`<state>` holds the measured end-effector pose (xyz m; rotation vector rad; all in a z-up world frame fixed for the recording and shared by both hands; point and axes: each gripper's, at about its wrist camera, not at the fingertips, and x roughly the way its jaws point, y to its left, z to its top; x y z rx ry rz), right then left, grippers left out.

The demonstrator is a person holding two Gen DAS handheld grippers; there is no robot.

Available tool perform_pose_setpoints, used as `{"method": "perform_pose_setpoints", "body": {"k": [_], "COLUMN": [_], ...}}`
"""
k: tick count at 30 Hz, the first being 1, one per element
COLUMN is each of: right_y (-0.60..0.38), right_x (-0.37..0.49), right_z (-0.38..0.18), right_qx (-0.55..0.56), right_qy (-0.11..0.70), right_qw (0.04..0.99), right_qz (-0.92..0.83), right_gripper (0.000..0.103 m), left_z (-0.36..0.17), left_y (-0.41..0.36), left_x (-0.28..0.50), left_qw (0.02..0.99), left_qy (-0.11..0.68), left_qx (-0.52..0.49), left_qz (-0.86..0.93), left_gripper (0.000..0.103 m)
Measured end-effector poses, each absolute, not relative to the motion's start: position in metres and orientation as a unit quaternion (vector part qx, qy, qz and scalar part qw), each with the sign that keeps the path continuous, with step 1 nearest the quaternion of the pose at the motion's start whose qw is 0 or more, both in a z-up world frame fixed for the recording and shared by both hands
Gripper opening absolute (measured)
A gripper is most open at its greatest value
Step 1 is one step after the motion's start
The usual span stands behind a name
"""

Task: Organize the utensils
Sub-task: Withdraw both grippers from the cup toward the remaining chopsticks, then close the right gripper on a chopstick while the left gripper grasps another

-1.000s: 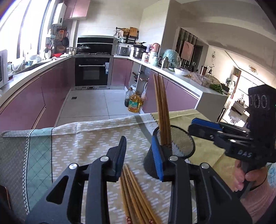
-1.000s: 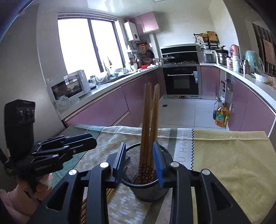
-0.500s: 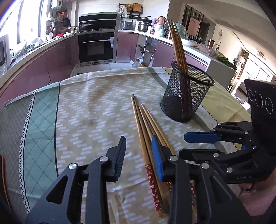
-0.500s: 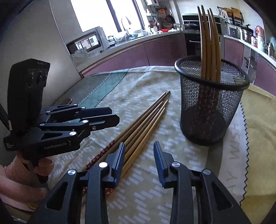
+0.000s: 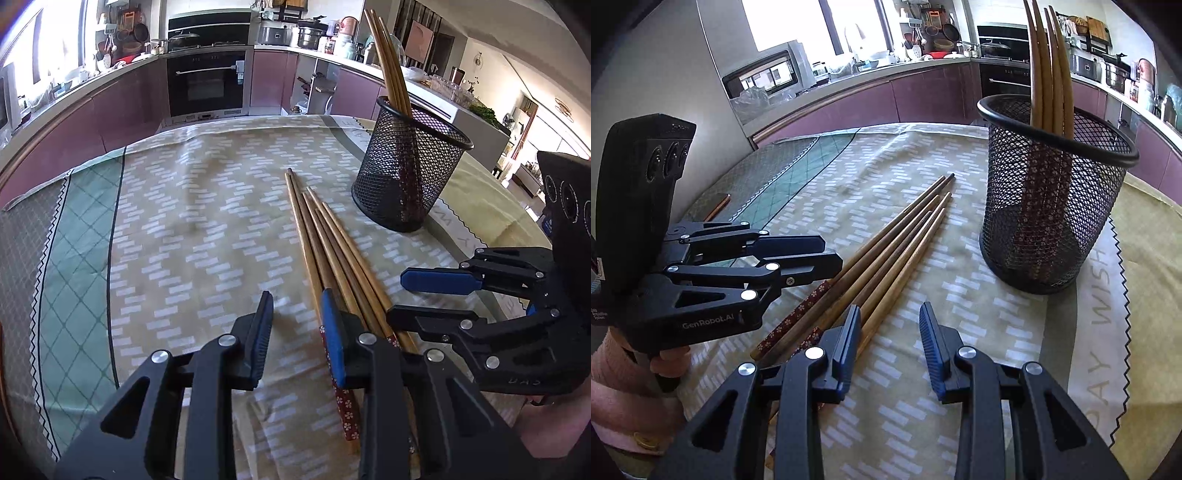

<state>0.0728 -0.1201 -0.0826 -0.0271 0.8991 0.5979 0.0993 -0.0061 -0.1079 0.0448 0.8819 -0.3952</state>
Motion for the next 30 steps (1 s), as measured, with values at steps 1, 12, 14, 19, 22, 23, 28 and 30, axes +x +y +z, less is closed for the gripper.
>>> {"method": "perform_pose_setpoints", "body": {"k": [1, 12, 14, 19, 22, 23, 28, 30], "right_y": [-0.12, -0.108, -0.11, -0.111, -0.112, -0.112, -0.115, -0.115], "right_x": [0.073, 0.079, 0.08, 0.085, 0.088, 0.089, 0.092, 0.091], "right_z": [-0.083, -0.084, -0.085, -0.086, -0.087, -0.087, -0.086, -0.086], "right_qx": [-0.015, -0.045, -0.044, -0.043, -0.039, -0.039, -0.04, -0.041], "right_qy": [0.428, 0.432, 0.432, 0.432, 0.433, 0.432, 0.433, 0.434], "right_qw": [0.858, 0.861, 0.862, 0.863, 0.863, 0.863, 0.863, 0.862], "right_qz": [0.283, 0.263, 0.262, 0.259, 0.257, 0.258, 0.258, 0.258], "right_gripper": [0.031, 0.026, 0.023, 0.018, 0.016, 0.016, 0.013, 0.013], "left_z": [-0.108, -0.109, -0.109, -0.108, -0.108, -0.108, -0.108, -0.108], "left_y": [-0.006, -0.012, -0.012, -0.011, -0.01, -0.009, -0.003, -0.003], "left_x": [0.099, 0.098, 0.099, 0.099, 0.097, 0.097, 0.092, 0.088], "left_qw": [0.885, 0.883, 0.884, 0.884, 0.885, 0.885, 0.885, 0.883], "left_qy": [0.424, 0.427, 0.427, 0.429, 0.43, 0.431, 0.436, 0.44], "left_qx": [0.021, 0.032, 0.032, 0.023, 0.02, 0.016, -0.001, -0.005], "left_qz": [-0.191, -0.19, -0.187, -0.185, -0.175, -0.174, -0.163, -0.162], "left_gripper": [0.026, 0.026, 0.024, 0.007, 0.005, 0.005, 0.005, 0.005]}}
